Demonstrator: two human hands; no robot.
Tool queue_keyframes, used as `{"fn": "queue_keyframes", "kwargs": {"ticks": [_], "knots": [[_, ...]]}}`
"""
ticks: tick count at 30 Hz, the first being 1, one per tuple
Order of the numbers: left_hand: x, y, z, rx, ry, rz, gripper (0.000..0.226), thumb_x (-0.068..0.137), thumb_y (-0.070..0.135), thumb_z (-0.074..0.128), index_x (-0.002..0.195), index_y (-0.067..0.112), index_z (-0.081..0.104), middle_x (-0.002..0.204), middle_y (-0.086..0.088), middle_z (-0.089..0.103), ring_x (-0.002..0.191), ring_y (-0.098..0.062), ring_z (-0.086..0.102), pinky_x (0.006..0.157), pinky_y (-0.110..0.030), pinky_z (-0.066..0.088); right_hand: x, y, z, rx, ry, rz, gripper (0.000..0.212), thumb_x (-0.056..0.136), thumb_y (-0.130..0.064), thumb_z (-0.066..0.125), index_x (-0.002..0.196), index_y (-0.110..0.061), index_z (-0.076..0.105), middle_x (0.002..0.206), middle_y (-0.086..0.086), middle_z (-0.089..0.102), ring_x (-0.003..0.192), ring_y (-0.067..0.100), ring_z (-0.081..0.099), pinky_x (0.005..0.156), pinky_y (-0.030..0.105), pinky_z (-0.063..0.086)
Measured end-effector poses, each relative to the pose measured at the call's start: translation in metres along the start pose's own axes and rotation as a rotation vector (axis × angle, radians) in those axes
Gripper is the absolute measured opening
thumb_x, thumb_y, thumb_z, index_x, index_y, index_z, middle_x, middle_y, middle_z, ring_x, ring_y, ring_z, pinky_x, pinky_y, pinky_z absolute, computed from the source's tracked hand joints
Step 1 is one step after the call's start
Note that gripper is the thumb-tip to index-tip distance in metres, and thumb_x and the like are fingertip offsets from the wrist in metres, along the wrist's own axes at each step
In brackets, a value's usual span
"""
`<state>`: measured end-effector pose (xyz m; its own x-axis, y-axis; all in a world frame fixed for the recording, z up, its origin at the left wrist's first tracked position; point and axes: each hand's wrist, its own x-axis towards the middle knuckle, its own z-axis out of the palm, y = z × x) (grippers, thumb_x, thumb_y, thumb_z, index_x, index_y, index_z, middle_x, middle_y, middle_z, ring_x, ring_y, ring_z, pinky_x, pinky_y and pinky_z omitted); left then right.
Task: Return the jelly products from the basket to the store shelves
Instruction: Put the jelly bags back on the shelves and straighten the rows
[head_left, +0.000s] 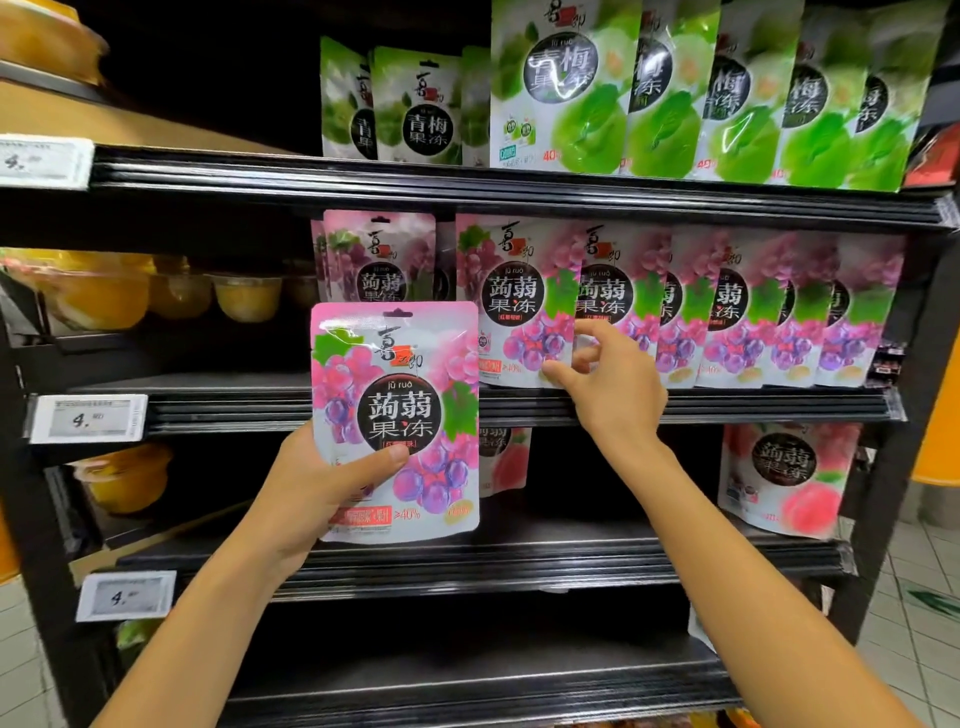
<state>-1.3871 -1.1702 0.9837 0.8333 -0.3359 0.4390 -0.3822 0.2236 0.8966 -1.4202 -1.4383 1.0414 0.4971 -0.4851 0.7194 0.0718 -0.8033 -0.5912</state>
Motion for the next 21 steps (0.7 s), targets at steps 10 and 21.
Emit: {"fn": "queue_keyframes", "kwargs": {"ticks": [10,21], "knots": [[0.001,0.001,-0.001,0.007,-0.011,-0.001,0.050,0.053,0.031,0.091,0.099,0.031,0.073,0.100,-0.009,0.076,0.091,-0.028,0.074,0.067,-0.030,0.060,-0.001,0.001,0.003,0.020,-0.044,-0.017,0.038,0.087,-0.033,0.072,0.123,-0.033,0.060,0.073,-0.019,0.069,0.073,0.014,0.070,0.078,0.040,0.057],[0.003,-0.002,0.004,0.012,0.001,-0.006,0.052,0.050,0.037,0.090,0.099,0.033,0.072,0.101,-0.007,0.076,0.091,-0.027,0.074,0.070,-0.033,0.061,-0.004,0.006,-0.007,0.162,-0.005,-0.003,0.017,0.085,-0.023,0.076,0.094,-0.021,0.062,0.068,-0.014,0.065,0.057,0.009,0.067,0.067,0.040,0.059]]}}
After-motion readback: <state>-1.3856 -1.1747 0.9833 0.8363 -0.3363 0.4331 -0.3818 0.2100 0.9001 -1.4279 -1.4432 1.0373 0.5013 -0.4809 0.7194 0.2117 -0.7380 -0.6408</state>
